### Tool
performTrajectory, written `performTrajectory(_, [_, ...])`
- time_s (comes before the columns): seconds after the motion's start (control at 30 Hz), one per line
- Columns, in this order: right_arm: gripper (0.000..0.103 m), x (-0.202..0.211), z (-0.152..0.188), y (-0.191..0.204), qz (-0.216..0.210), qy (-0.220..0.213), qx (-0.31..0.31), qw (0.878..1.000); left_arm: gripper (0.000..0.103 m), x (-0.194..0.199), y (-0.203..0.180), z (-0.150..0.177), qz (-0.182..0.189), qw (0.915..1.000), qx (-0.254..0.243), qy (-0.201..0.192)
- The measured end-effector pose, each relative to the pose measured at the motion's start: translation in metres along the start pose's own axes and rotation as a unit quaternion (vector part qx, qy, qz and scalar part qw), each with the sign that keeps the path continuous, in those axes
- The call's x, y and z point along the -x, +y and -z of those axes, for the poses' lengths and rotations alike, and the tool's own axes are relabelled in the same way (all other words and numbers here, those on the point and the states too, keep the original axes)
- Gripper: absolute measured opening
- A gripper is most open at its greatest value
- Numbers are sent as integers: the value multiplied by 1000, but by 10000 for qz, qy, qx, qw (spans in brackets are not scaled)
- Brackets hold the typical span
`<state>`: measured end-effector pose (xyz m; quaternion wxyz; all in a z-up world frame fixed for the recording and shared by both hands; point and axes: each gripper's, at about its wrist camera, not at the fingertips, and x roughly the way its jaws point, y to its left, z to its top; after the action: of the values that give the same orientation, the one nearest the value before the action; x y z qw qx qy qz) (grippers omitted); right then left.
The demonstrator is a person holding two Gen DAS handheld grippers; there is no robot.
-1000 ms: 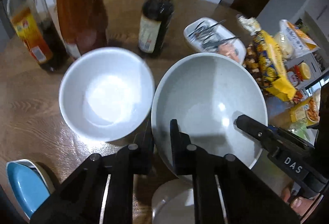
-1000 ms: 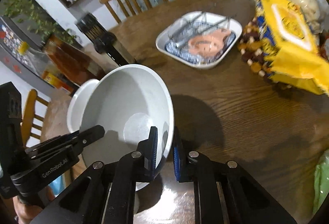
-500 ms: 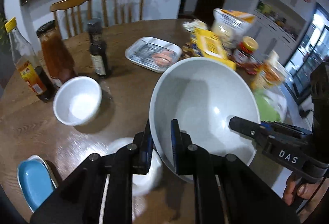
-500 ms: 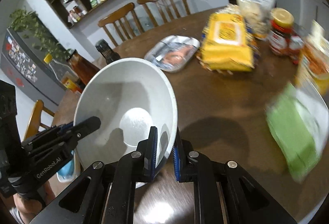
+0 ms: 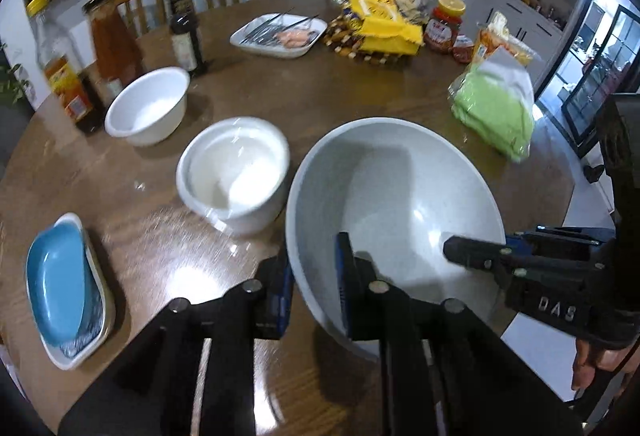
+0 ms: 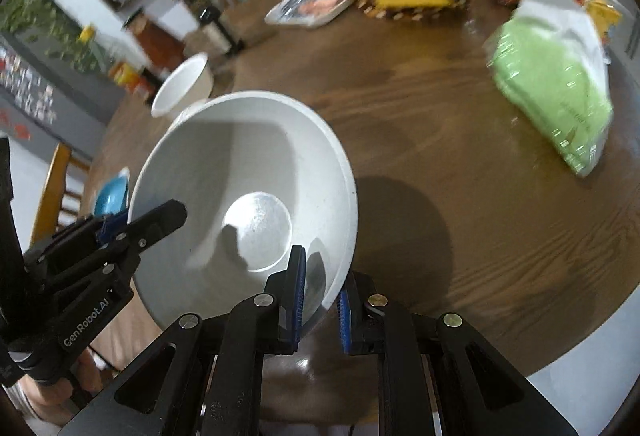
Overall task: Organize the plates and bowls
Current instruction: 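Grasp the rim of the large white bowl with the right gripper and lift, then carry the large white bowl beside the blue plate stack with the right gripper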
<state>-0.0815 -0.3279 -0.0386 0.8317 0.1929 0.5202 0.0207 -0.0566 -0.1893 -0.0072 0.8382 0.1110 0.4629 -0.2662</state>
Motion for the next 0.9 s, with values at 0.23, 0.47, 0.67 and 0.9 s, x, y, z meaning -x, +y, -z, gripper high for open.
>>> performTrajectory(0.23, [17,-25,23,42,-321,488,500,9970,19,14,41,38,-252,9987,404,195])
performTrajectory(0.47, [17,-58,24,80,-544,948,1017,9888,19,10,78,61,-508,9935,903,474])
performTrajectory(0.67, [17,-76,8,94,-553,975,1092,9877,19,4,99,53,-584,9903,1154,504])
performTrajectory(0.9, [17,-80,-4,82,-514,906,873,9907,19,-7,103,38,-465,9907,1145,569])
